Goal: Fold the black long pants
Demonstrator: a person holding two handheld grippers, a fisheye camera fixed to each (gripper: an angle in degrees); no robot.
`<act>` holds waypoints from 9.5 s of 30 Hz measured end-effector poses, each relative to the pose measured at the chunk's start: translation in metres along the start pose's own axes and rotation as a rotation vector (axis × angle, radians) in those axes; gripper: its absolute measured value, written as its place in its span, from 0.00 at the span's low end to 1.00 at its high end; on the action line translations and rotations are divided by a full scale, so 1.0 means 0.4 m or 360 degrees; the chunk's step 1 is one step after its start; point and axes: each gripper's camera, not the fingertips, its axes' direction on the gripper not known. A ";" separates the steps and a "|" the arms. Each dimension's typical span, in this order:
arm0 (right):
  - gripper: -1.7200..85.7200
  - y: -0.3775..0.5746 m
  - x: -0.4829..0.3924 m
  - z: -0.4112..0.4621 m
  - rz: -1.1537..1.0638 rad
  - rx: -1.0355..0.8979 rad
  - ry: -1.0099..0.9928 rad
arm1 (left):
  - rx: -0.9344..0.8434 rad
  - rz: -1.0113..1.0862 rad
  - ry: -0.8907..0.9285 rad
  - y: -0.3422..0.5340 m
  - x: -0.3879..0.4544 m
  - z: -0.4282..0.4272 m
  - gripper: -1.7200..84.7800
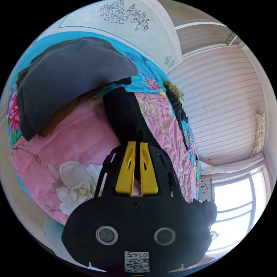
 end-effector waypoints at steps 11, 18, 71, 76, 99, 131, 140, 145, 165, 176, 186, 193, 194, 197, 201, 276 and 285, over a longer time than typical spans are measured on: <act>0.03 0.004 0.143 -0.032 -0.0255 -0.0268 0.0137 | -0.0099 0.0247 0.0040 0.074 -0.070 -0.058 0.01; 0.03 0.153 0.388 -0.113 -0.0199 -0.0351 0.0117 | -0.0163 0.0225 0.0032 0.265 -0.244 -0.124 0.01; 0.01 1.713 1.119 1.766 -0.2374 -0.2073 0.1887 | -0.0873 0.2557 -0.0424 1.959 -0.190 0.742 0.01; 0.01 1.707 1.154 1.797 -0.2290 -0.2128 0.1900 | -0.0785 0.2650 -0.0540 2.018 -0.229 0.776 0.01; 0.01 1.557 1.016 1.699 -0.2296 -0.2266 0.1680 | -0.1004 0.2610 -0.0318 2.006 -0.406 0.904 0.01; 0.04 0.562 0.561 0.251 -0.1024 -0.0851 0.0485 | -0.0772 0.2960 -0.0101 2.184 -0.260 0.983 0.01; 0.05 0.328 0.564 -0.146 -0.0578 -0.0450 0.0362 | -0.1074 0.3084 -0.0046 2.357 -0.172 1.136 0.01; 0.07 0.242 0.491 -0.205 -0.0574 -0.0415 0.0387 | -0.1205 0.3077 -0.0055 2.412 -0.102 1.204 0.01; 0.17 0.068 0.242 -0.314 -0.0833 -0.0076 0.0683 | -0.1374 0.3224 0.0108 2.623 0.212 1.509 0.09; 0.07 0.116 0.261 -0.251 -0.0732 -0.0268 0.0622 | -0.1438 0.3187 -0.0077 2.643 0.331 1.685 0.09; 0.05 0.335 0.176 -0.276 -0.0965 -0.0377 0.0286 | -0.1480 0.3301 0.0009 2.478 0.409 1.513 0.01; 0.05 0.589 0.036 -0.187 -0.1239 -0.0500 0.0034 | -0.1339 0.3182 0.0100 2.113 0.440 1.277 0.01; 0.05 0.636 0.013 -0.155 -0.1283 -0.0539 0.0001 | -0.1302 0.3137 0.0100 2.046 0.434 1.239 0.01; 0.05 0.761 -0.044 -0.063 -0.1397 -0.0645 -0.0043 | -0.1223 0.2939 0.0096 1.864 0.413 1.151 0.01; 0.05 0.929 -0.116 0.070 -0.1566 -0.0793 -0.0092 | -0.1095 0.2738 0.0109 1.636 0.362 1.033 0.01; 0.01 1.375 0.537 1.228 -0.2237 -0.1307 0.1184 | -0.0662 0.2172 -0.0247 1.648 -0.142 0.622 0.01; 0.01 1.342 0.520 1.319 -0.2335 -0.1636 0.1421 | -0.0774 0.2200 -0.0224 1.680 -0.187 0.718 0.01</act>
